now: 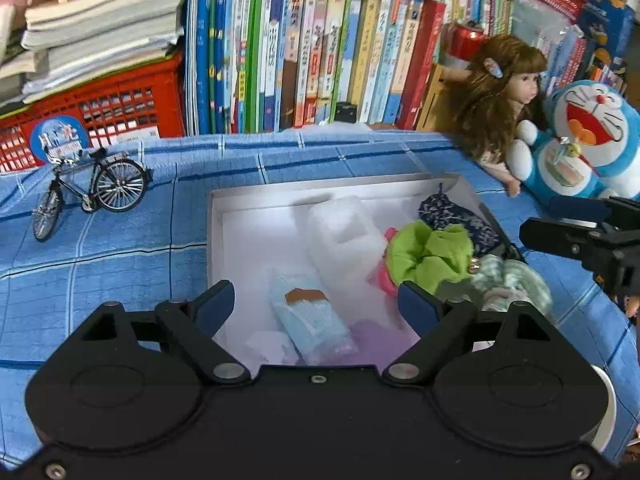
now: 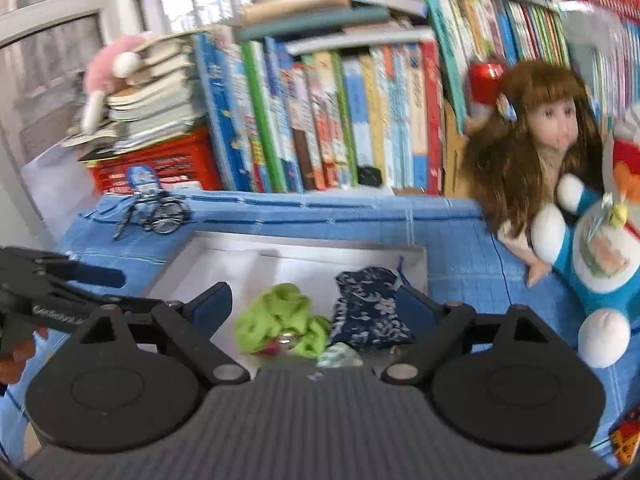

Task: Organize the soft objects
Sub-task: 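Withdraw both tools toward the small pink packet and the white plush cat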

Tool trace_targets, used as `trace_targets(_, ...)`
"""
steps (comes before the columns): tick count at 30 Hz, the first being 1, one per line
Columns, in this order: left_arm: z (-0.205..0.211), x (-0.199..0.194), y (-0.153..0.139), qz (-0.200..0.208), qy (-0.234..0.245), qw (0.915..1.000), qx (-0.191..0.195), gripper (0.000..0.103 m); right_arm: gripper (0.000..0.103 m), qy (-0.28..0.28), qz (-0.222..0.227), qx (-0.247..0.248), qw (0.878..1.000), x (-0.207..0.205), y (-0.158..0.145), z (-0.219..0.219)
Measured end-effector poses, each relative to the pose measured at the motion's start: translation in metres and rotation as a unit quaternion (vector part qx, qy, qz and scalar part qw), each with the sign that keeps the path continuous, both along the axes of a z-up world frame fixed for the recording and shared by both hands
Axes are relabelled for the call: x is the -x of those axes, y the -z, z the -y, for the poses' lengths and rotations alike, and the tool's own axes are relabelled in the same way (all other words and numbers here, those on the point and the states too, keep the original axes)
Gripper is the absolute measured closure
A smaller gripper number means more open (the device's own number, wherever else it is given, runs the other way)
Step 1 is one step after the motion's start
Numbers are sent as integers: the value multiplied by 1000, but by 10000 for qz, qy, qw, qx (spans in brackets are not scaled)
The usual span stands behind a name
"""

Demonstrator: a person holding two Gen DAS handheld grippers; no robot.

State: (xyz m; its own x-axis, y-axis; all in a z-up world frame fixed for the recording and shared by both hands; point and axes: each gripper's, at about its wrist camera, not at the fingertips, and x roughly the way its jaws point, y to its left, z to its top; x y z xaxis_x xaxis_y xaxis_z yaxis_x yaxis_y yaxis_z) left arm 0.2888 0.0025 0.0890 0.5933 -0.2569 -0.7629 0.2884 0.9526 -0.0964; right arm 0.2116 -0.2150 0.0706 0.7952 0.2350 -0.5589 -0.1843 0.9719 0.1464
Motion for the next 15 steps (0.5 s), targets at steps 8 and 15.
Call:
trace_targets(8, -4, 43, -23, 254, 129, 9995, 112, 14, 7, -380, 612, 422, 9965, 52, -25, -30)
trace_targets(15, -12, 85, -40, 598, 252, 9977, 180, 13, 5, -741, 971, 667, 9903, 93, -34, -49)
